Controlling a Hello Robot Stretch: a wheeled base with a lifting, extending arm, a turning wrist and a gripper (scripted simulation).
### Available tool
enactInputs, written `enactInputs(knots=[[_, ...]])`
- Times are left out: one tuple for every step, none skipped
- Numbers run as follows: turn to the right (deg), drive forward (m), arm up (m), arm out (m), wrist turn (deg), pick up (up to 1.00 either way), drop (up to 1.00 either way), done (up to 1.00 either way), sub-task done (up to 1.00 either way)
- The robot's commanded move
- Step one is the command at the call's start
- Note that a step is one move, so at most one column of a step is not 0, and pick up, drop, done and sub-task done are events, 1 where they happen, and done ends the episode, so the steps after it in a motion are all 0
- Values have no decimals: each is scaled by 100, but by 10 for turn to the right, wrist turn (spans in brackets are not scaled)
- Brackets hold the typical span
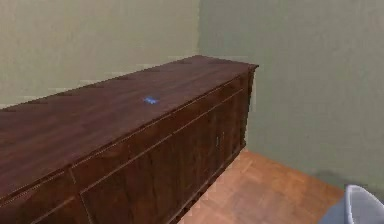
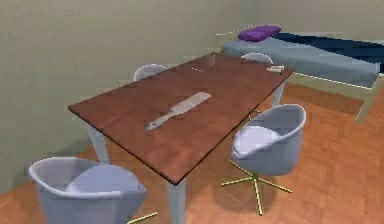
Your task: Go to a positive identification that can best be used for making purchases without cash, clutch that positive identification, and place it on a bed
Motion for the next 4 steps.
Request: enactInputs(knots=[[-450,0,0,0,0,0,0,0,0],[-450,0,0,0,0,0,0,0,0],[-90,0,0,0,0,0,0,0,0],[-30,0,0,0,0,0,0,0,0]])
